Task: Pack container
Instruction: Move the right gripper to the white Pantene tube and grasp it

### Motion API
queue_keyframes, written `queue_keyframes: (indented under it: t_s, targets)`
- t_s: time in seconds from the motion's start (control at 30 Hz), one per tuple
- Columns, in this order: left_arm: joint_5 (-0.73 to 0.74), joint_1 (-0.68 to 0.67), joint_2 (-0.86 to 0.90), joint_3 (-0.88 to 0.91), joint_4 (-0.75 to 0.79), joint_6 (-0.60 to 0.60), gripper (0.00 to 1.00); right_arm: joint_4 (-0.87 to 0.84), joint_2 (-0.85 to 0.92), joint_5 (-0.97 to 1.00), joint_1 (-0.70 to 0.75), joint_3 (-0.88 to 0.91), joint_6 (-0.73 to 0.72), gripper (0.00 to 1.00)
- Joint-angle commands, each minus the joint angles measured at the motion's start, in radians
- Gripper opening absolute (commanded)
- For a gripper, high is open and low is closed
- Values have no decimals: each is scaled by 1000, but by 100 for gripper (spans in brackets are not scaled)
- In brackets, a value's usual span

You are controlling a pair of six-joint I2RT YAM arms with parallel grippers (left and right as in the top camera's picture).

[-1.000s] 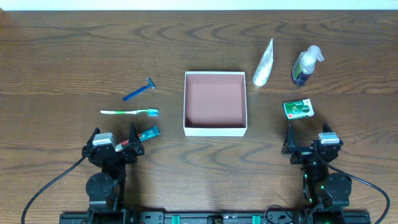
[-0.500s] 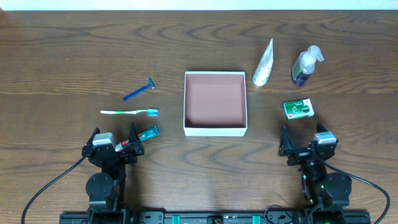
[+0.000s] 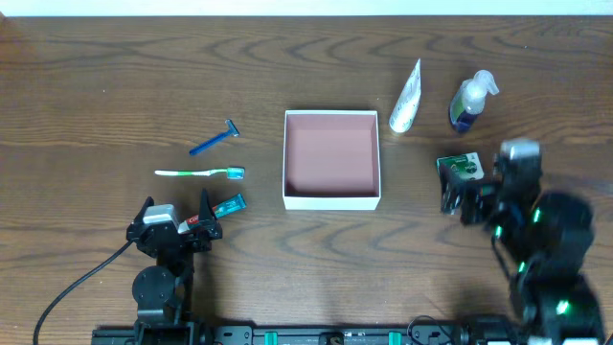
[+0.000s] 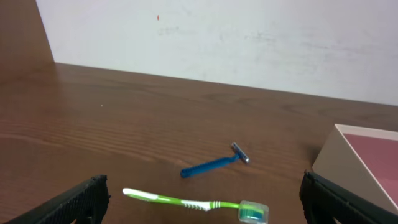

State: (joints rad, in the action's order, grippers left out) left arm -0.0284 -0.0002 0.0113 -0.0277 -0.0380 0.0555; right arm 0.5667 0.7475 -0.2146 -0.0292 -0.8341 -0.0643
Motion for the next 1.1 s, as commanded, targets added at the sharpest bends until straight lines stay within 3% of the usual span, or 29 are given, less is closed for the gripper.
queue_keyframes:
  t_s: [0.0,0.17,0.33,0.5,0.67,0.93,1.07]
  targets:
    - [-5,5,-1,24,-33,-5,98,140,213,-53,0,-256,26,99]
    - [-5,6,-1,24,-33,-5,98,454,555,-53,-58,-676,92,99]
    - [-5,5,-1,24,-33,-5,98,513,777,-104,-106,-898,84,99]
    - [-5,6,-1,24,-33,-5,98,427,879,-139,-120,-906,89,99]
    - [-5,6,-1,24,-33,-5,98,398,957,-18,-121,-906,33,89]
    - [-5,6,-1,24,-33,-5,98,381,1067,219,-156,-906,-55,88]
    - [-5,6,-1,24,-33,-5,98,369,1116,241,-173,-906,-78,80]
